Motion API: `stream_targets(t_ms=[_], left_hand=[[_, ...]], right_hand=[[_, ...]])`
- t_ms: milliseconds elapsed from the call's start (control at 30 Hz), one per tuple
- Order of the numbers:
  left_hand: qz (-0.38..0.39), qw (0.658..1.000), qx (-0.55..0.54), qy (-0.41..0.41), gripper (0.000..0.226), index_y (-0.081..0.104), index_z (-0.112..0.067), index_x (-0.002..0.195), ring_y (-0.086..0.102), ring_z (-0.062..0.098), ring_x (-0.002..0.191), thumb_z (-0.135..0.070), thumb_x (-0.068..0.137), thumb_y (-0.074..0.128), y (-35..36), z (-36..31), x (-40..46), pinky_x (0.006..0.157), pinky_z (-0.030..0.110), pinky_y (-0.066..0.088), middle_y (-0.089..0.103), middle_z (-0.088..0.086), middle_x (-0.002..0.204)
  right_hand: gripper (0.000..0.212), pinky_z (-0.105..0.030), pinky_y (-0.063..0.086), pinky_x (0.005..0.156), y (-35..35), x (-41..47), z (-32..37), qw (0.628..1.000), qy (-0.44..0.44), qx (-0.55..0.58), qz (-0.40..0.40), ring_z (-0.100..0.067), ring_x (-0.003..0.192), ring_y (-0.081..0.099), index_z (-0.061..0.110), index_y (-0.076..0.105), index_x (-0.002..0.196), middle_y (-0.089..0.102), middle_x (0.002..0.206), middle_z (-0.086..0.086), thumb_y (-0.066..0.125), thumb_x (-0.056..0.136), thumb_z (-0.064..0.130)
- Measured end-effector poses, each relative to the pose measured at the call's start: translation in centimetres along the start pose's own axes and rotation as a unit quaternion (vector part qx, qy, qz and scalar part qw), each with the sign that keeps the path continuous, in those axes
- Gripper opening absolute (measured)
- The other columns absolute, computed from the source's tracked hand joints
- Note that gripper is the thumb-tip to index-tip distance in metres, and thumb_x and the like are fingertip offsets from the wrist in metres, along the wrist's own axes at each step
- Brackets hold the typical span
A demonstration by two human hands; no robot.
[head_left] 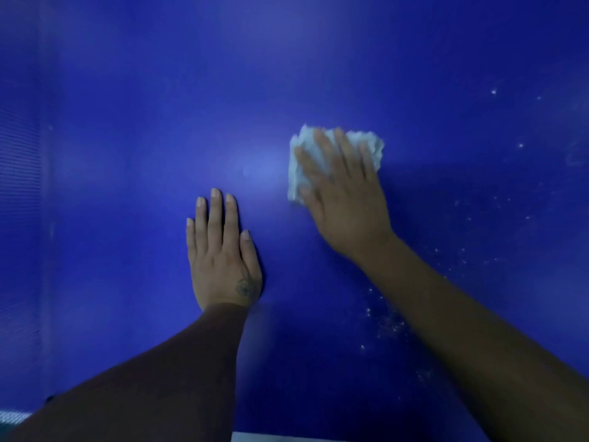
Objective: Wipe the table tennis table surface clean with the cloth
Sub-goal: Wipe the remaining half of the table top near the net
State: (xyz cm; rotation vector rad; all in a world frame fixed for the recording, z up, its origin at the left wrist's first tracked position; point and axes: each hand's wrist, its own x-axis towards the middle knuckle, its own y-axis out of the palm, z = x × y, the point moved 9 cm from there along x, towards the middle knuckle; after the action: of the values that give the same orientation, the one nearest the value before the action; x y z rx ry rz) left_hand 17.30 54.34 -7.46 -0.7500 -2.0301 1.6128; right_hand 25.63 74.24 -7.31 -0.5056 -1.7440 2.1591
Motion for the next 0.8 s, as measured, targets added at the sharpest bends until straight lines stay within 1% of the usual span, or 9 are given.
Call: stream_targets(t_ms=[67, 167, 233, 300, 433, 533, 633, 700, 800], left_hand=[[-0.002, 1.000, -0.004, -0.002, 0.057, 0.030, -0.008, 0.166, 0.011, 0.027, 0.165, -0.026, 0.112, 0.034, -0.1, 0.0, 0.0, 0.132, 0.054, 0.015, 0.021, 0.008, 0.176], [-0.003, 1.000, -0.008, -0.001, 0.057, 0.030, -0.008, 0.166, 0.012, 0.027, 0.164, -0.025, 0.111, 0.034, -0.2, -0.1, 0.0, 0.132, 0.055, 0.016, 0.021, 0.008, 0.176], [-0.002, 1.000, -0.008, -0.003, 0.058, 0.030, -0.008, 0.166, 0.012, 0.027, 0.164, -0.025, 0.111, 0.033, -0.1, 0.0, 0.0, 0.131, 0.056, 0.016, 0.021, 0.008, 0.176], [-0.002, 1.000, -0.009, -0.005, 0.058, 0.030, -0.008, 0.166, 0.012, 0.027, 0.164, -0.026, 0.111, 0.034, -0.1, 0.0, 0.0, 0.131, 0.056, 0.016, 0.021, 0.008, 0.176], [-0.008, 1.000, -0.010, -0.003, 0.058, 0.030, -0.007, 0.166, 0.012, 0.028, 0.164, -0.024, 0.110, 0.036, -0.1, 0.0, 0.0, 0.131, 0.056, 0.016, 0.021, 0.008, 0.176], [-0.009, 1.000, -0.013, -0.003, 0.058, 0.031, -0.007, 0.166, 0.012, 0.028, 0.164, -0.024, 0.110, 0.037, -0.1, 0.0, -0.1, 0.131, 0.056, 0.016, 0.021, 0.008, 0.176], [-0.007, 1.000, -0.015, -0.005, 0.058, 0.030, -0.008, 0.166, 0.011, 0.028, 0.164, -0.024, 0.111, 0.036, -0.1, 0.0, -0.1, 0.131, 0.056, 0.016, 0.020, 0.007, 0.176], [-0.006, 1.000, -0.016, -0.005, 0.058, 0.029, -0.008, 0.166, 0.011, 0.027, 0.165, -0.025, 0.111, 0.035, 0.0, 0.1, -0.2, 0.131, 0.056, 0.015, 0.020, 0.007, 0.176], [0.001, 1.000, -0.016, -0.003, 0.058, 0.028, -0.008, 0.167, 0.010, 0.028, 0.165, -0.026, 0.112, 0.033, 0.1, 0.3, -0.3, 0.131, 0.057, 0.016, 0.019, 0.007, 0.176]], right_hand=[[0.063, -0.063, 0.007, 0.131, 0.9, -5.1, 2.8, 0.998, -0.052, -0.001, 0.045, -0.037, 0.165, 0.003, 0.023, 0.006, 0.172, 0.004, 0.179, -0.011, 0.028, 0.115, 0.040], [0.064, -0.061, 0.012, 0.131, 1.6, -11.9, 6.0, 0.991, -0.102, 0.026, 0.083, -0.033, 0.165, 0.005, 0.026, 0.013, 0.172, 0.006, 0.179, -0.007, 0.036, 0.114, 0.043], [0.061, -0.059, 0.014, 0.132, 2.0, -11.9, 6.1, 0.987, -0.128, 0.034, 0.090, -0.030, 0.166, 0.006, 0.027, 0.018, 0.171, 0.009, 0.179, -0.004, 0.036, 0.115, 0.043], [0.060, -0.058, 0.009, 0.133, 1.7, -8.1, 4.3, 0.988, -0.139, 0.020, 0.072, -0.033, 0.165, 0.011, 0.025, 0.019, 0.171, 0.014, 0.178, -0.007, 0.036, 0.115, 0.036], [0.059, -0.058, 0.020, 0.127, -0.6, 3.0, -5.7, 0.998, -0.030, -0.049, 0.004, -0.037, 0.159, 0.024, 0.023, 0.021, 0.170, 0.023, 0.176, -0.009, 0.033, 0.114, 0.035], [0.055, -0.056, 0.018, 0.130, -2.6, 2.5, -11.2, 0.997, 0.054, -0.032, -0.048, -0.034, 0.163, 0.021, 0.024, 0.027, 0.169, 0.024, 0.176, -0.007, 0.022, 0.118, 0.044], [0.055, -0.060, 0.015, 0.130, -2.5, -4.7, -9.8, 0.993, 0.104, -0.006, -0.047, -0.035, 0.164, 0.013, 0.020, 0.024, 0.170, 0.017, 0.178, -0.010, 0.028, 0.118, 0.038], [0.058, -0.064, 0.015, 0.129, -1.2, -10.9, -6.6, 0.994, 0.106, 0.024, -0.007, -0.036, 0.165, 0.008, 0.018, 0.021, 0.170, 0.011, 0.178, -0.012, 0.034, 0.117, 0.035], [0.059, -0.067, 0.018, 0.128, -0.2, -17.2, -3.0, 0.994, 0.097, 0.039, 0.035, -0.037, 0.165, 0.010, 0.019, 0.024, 0.170, 0.011, 0.179, -0.010, 0.036, 0.114, 0.037]])
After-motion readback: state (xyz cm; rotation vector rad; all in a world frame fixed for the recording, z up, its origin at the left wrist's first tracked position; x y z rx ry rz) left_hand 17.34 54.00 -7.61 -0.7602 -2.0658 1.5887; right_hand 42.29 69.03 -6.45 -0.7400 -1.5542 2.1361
